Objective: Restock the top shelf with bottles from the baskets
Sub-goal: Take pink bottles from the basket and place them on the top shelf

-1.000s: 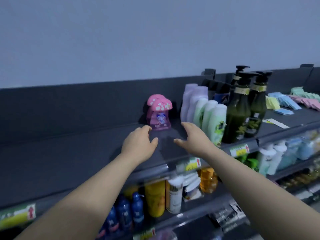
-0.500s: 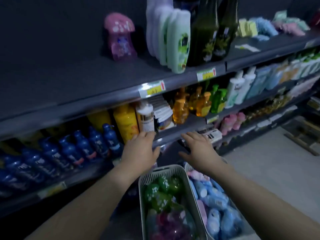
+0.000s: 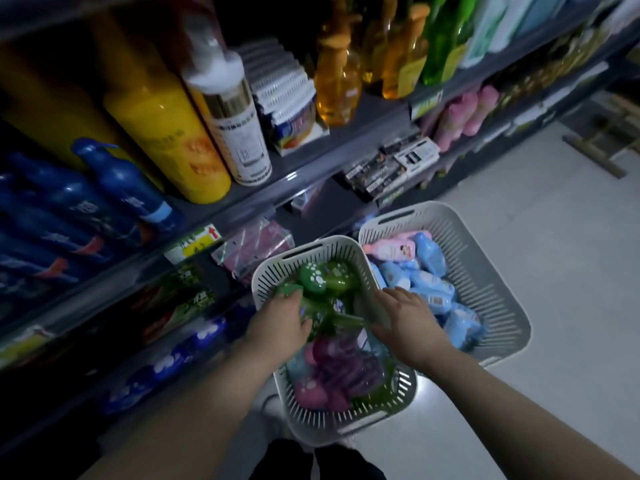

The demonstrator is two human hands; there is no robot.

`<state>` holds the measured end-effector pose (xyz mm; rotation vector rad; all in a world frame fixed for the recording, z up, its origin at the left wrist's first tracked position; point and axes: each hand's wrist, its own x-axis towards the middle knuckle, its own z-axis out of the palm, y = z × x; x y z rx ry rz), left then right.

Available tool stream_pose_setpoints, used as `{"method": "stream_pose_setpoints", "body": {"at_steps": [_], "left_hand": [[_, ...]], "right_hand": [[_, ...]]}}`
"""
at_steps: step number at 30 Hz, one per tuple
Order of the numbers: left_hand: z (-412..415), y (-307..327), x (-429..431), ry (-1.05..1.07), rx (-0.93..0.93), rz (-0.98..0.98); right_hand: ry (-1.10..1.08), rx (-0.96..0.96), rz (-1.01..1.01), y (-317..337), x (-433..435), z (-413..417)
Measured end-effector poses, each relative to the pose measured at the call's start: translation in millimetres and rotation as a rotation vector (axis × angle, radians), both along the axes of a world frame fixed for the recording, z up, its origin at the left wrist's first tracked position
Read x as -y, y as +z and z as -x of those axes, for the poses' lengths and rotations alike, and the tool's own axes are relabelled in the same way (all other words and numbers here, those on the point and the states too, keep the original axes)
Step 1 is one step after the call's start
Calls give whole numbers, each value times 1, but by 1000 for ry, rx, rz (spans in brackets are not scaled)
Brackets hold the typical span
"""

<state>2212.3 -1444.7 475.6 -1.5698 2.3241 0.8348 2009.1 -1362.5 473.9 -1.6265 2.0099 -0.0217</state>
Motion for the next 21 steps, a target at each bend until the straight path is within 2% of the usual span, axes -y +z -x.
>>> {"method": "stream_pose_setpoints", "body": {"at_steps": [5, 12, 19, 21], "left_hand": [[-1, -64, -5, -56, -35, -218], [-2, -131, -18, -209, -65, -370], [-3, -173, -21, -316, 16, -343], [-5, -173, -19, -323, -12, -354]], "right_hand": [[-57, 16, -74, -37, -11, -2], [-140, 49, -74, -72, -22, -7], [-223, 74, 4, -90, -40, -21], [-246, 62, 18, -93, -44, -24]]}}
